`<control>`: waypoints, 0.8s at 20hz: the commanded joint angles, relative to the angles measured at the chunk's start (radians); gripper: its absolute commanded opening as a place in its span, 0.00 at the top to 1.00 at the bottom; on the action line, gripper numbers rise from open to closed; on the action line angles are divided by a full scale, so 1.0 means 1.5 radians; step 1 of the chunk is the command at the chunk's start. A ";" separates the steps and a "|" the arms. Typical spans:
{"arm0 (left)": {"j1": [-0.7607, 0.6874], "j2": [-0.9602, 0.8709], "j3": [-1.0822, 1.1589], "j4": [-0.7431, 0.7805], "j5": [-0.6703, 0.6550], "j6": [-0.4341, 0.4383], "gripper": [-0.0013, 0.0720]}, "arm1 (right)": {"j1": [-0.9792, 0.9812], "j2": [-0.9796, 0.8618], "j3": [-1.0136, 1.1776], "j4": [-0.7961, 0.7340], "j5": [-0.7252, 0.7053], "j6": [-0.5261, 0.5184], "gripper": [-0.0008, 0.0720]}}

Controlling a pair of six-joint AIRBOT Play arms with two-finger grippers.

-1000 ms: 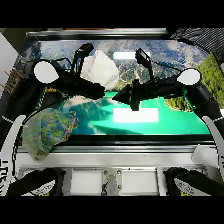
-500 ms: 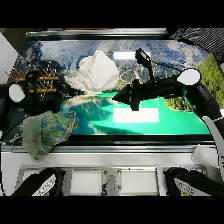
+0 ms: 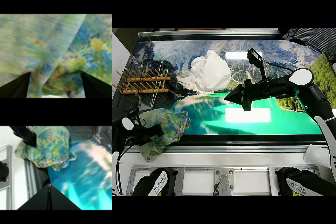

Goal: Fold the clothes and pants, and hang the long-sleeved shirts on hangers.

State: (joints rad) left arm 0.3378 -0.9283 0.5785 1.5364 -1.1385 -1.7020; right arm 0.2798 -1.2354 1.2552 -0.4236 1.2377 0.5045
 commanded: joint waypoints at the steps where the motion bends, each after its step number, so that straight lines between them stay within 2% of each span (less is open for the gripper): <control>1: -0.012 -0.043 -0.024 -0.082 0.058 -0.006 0.31 | 0.001 -0.001 0.000 0.000 0.000 0.000 0.97; 2: -0.026 -0.060 -0.012 -0.084 0.061 -0.006 0.67 | 0.001 -0.001 0.000 0.001 0.000 0.000 0.97; 3: -0.047 -0.074 0.005 -0.092 0.060 -0.004 0.98 | 0.001 -0.001 0.000 0.001 0.000 0.001 0.97; 6: -0.153 -0.091 0.092 -0.178 0.061 -0.002 0.97 | 0.001 -0.001 0.000 0.024 0.009 0.019 0.97; 8: -0.257 -0.090 0.167 -0.220 0.075 -0.003 0.97 | 0.000 -0.001 0.000 0.059 0.035 0.033 0.97; 10: -0.369 -0.091 0.247 -0.242 0.097 -0.004 0.97 | -0.012 0.002 0.002 0.042 0.026 0.037 0.97; 13: -0.538 -0.108 0.357 -0.239 0.176 -0.011 0.97 | -0.085 0.031 0.006 -0.139 -0.090 0.189 0.97; 16: -0.666 -0.185 0.454 -0.239 0.254 -0.011 0.97 | -0.165 0.066 0.006 -0.320 -0.188 0.354 0.97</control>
State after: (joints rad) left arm -0.4759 -1.1282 1.1225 1.1931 -0.8806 -1.7130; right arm 0.1276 -1.1767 1.2621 -0.6434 1.1038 0.7971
